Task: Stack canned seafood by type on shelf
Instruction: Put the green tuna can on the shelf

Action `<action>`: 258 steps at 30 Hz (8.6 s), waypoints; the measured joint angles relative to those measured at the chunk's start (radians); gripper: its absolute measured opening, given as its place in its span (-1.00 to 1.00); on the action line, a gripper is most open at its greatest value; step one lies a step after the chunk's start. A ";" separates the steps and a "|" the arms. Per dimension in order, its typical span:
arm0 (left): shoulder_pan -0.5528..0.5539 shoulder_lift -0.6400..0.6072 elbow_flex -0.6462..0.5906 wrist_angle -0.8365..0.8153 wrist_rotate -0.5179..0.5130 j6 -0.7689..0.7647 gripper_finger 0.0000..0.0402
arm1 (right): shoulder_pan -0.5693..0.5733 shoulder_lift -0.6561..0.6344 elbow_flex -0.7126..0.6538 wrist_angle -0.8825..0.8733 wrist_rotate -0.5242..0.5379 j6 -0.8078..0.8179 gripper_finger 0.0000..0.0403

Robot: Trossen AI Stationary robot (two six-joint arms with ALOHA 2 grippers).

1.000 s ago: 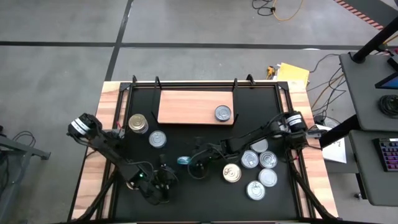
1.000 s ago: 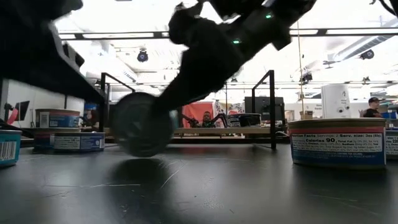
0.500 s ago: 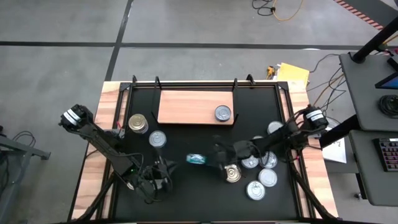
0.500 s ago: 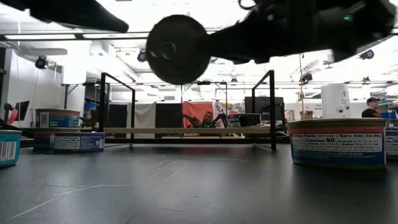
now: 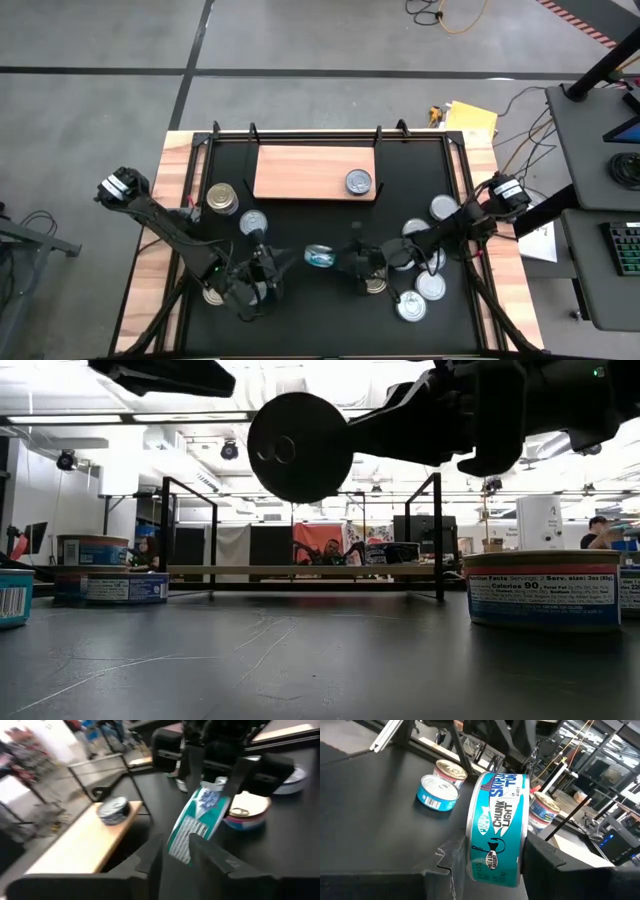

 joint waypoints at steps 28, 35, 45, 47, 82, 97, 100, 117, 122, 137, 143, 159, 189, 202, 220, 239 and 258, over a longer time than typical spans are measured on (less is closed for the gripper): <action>0.067 0.010 0.003 0.109 -0.106 0.409 0.31 | -0.138 -0.035 0.001 -0.003 -0.030 0.416 -0.34; 0.067 -0.013 0.007 0.108 -0.203 0.440 0.31 | -0.221 -0.100 0.182 -0.399 -0.093 0.518 -0.34; 0.066 -0.189 0.007 0.003 -0.017 0.299 0.31 | -0.347 -0.067 0.592 -1.160 -0.148 0.534 -0.34; 0.067 -0.223 0.007 0.004 -0.020 0.297 0.31 | -0.395 -0.067 0.628 -1.217 -0.251 0.535 -0.34; 0.068 -0.224 0.007 0.005 -0.263 0.299 0.31 | -0.709 0.120 0.774 -1.357 -0.632 0.475 -0.34; 0.068 -0.224 0.007 0.005 -0.263 0.280 0.31 | -0.710 0.150 0.774 -1.296 -0.613 0.472 -0.34; 0.068 -0.224 0.007 0.005 -0.263 0.272 0.31 | -0.710 0.168 0.774 -1.284 -0.615 0.473 -0.31; 0.068 -0.224 0.007 0.005 -0.263 0.268 0.31 | -0.715 0.176 0.773 -1.275 -0.525 0.500 -0.09; 0.068 -0.224 0.007 0.005 -0.263 0.268 0.31 | -0.715 0.176 0.773 -1.274 -0.521 0.501 -0.02; 0.068 -0.224 0.007 0.005 -0.262 0.264 0.31 | -0.759 0.174 0.773 -1.272 -0.499 0.543 0.13; 0.068 -0.224 0.007 0.005 -0.262 0.264 0.31 | -0.768 0.174 0.773 -1.271 -0.505 0.541 0.11; 0.068 -0.224 0.007 0.004 -0.262 0.264 0.31 | -0.772 0.172 0.854 -1.274 -0.506 0.552 0.11; 0.318 -0.144 0.008 0.002 0.136 0.051 -0.71 | -0.451 -0.359 0.642 -1.507 -0.289 0.434 -0.58; 0.714 -0.140 0.009 -0.054 0.491 0.045 -1.00 | -0.331 -0.498 0.500 -1.436 -0.217 0.475 -0.94; 0.941 0.131 0.173 -0.193 0.685 0.043 -1.00 | -0.332 -0.497 0.499 -1.436 -0.215 0.462 -0.94; 0.963 0.277 0.316 -0.461 0.674 0.096 -1.00 | -0.332 -0.496 0.481 -1.462 -0.216 0.481 -0.94; 0.966 0.272 0.437 -0.749 0.659 0.079 -1.00 | -0.332 -0.496 0.468 -1.460 -0.217 0.490 -0.94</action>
